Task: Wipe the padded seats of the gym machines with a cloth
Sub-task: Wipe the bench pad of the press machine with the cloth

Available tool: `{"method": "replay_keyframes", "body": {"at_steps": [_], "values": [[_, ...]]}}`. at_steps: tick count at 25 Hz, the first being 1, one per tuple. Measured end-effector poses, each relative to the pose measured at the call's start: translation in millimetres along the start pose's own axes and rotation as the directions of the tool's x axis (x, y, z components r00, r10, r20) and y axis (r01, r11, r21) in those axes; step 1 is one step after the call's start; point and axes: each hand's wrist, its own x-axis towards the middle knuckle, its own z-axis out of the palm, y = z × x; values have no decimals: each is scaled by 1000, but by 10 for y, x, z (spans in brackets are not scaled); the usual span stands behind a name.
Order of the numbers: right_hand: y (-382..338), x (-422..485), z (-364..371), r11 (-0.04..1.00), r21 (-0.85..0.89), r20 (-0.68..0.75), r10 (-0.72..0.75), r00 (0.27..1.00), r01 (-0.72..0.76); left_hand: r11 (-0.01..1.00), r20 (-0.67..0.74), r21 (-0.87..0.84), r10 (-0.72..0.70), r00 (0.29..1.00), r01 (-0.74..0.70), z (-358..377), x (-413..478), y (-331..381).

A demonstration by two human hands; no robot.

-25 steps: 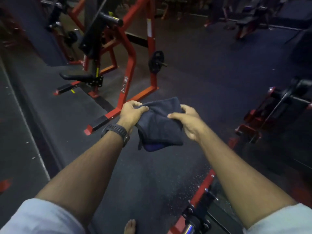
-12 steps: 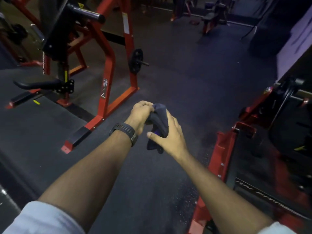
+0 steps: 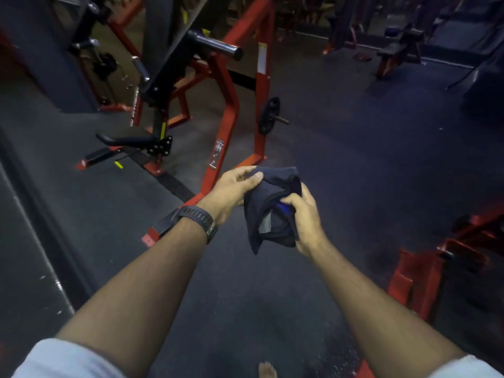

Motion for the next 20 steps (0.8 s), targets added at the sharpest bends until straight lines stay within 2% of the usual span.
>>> {"method": "replay_keyframes", "body": {"at_steps": [3,5,9,11,13,17,18,20], "values": [[81,373,581,998,-61,129,32,991,-24,997,-226,67,52,973,-37,-504,245,46],[104,699,988,995,-101,144,21,989,-7,997,-302,81,36,953,-12,-856,441,129],[246,1463,1838,925,-278,171,-217,961,259,984,-270,-146,-141,952,104,-1571,847,410],[319,1809,2285,847,-370,193,-331,924,381,976,-295,-104,-212,932,189,-1966,1059,499],[374,2083,2710,776,-412,235,-417,878,478,975,-356,-111,-222,908,195,-2359,1244,549],[569,2528,3463,692,-393,363,-489,793,606,973,-481,-192,-206,852,127,-3194,1642,649],[623,2672,3634,678,-391,402,-483,778,623,966,-474,-209,-234,849,150,-3399,1776,663],[744,2959,3959,673,-402,470,-429,771,620,973,-509,-203,-201,837,111,-3771,1955,719]]}}
